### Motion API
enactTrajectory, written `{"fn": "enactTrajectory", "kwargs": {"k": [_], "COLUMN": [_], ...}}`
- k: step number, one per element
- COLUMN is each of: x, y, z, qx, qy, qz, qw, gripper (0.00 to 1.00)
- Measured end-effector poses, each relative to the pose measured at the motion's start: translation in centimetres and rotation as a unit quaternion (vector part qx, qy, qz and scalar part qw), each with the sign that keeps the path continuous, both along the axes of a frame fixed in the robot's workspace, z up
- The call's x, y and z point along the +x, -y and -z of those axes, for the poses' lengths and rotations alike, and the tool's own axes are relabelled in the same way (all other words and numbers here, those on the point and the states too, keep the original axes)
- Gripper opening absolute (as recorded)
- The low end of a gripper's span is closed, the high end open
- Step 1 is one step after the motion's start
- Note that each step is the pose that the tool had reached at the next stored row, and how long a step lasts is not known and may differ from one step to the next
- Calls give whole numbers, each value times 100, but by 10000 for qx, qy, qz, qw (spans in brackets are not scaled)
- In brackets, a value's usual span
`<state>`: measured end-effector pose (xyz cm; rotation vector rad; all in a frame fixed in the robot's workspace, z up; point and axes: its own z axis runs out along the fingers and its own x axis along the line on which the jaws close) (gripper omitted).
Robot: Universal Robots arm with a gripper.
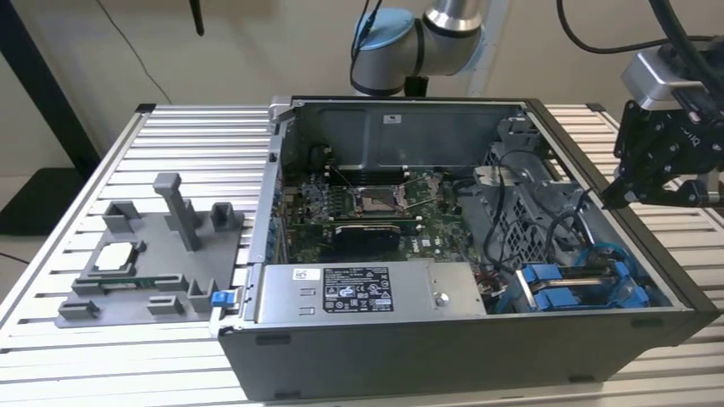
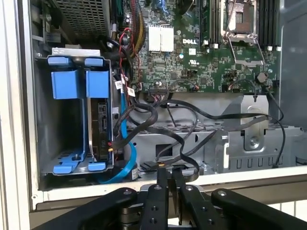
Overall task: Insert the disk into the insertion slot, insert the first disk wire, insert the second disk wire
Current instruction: 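Insert the second disk wire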
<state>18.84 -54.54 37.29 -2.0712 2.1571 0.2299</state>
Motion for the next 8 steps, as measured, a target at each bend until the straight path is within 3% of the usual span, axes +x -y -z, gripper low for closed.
{"fn": "enactTrajectory", "kwargs": {"k": [8], "x": [-63], "y": [9], "z": [-67], "qx": [1], "qy": [6], "qz": [-8], "qw": [10000], "gripper": [0]}}
